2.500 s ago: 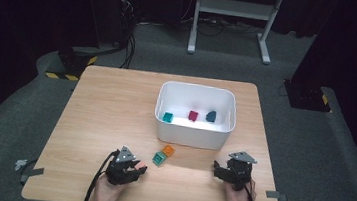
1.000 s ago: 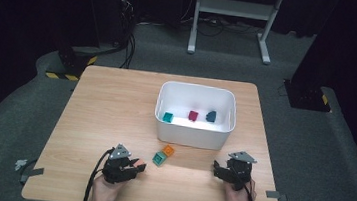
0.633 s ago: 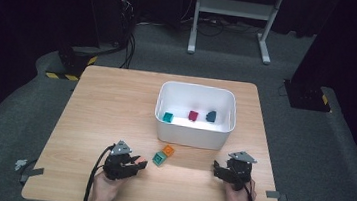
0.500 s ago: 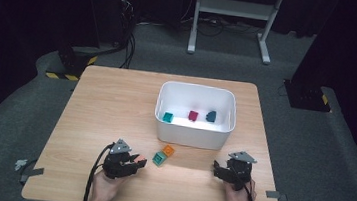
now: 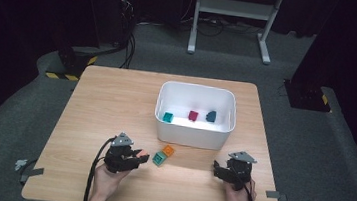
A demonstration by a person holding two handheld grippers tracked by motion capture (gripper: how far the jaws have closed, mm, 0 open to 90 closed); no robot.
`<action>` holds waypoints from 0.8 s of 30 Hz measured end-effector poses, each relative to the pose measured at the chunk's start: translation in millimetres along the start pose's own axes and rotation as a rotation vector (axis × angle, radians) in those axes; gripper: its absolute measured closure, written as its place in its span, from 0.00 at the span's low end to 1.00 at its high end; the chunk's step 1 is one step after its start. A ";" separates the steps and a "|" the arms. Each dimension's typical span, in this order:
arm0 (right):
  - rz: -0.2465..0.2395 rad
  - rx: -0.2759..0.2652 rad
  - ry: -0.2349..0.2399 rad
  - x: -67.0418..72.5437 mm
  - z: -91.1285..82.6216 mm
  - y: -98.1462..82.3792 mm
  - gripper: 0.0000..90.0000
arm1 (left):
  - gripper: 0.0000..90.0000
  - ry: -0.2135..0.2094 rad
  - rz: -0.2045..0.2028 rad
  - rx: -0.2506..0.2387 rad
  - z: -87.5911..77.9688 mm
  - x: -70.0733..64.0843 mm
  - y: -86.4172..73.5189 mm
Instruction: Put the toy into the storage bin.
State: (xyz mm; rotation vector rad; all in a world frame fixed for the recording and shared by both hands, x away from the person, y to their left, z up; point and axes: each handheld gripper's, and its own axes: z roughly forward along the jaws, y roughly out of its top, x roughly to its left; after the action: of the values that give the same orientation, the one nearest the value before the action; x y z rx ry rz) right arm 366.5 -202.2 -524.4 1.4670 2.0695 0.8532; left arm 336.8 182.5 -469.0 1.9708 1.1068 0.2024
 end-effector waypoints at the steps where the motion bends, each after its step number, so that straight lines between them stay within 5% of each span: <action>1: 0.000 0.000 0.000 0.0 0.0 0.0 0.19 | 0.73 -0.005 -0.004 -0.004 -0.2 0.5 1.4; 22: 0.000 0.000 0.000 0.0 0.0 0.0 0.19 | 0.73 -0.068 -0.025 0.002 -3.7 1.2 23.6; 24: 0.000 0.000 0.000 0.0 0.0 0.0 0.19 | 0.73 -0.073 0.000 0.020 -5.6 3.3 25.6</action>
State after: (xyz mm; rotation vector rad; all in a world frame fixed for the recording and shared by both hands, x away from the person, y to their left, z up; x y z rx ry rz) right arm 366.5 -202.1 -524.4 1.4671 2.0694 0.8534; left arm 352.0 181.9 -447.5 1.9802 1.0656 0.1195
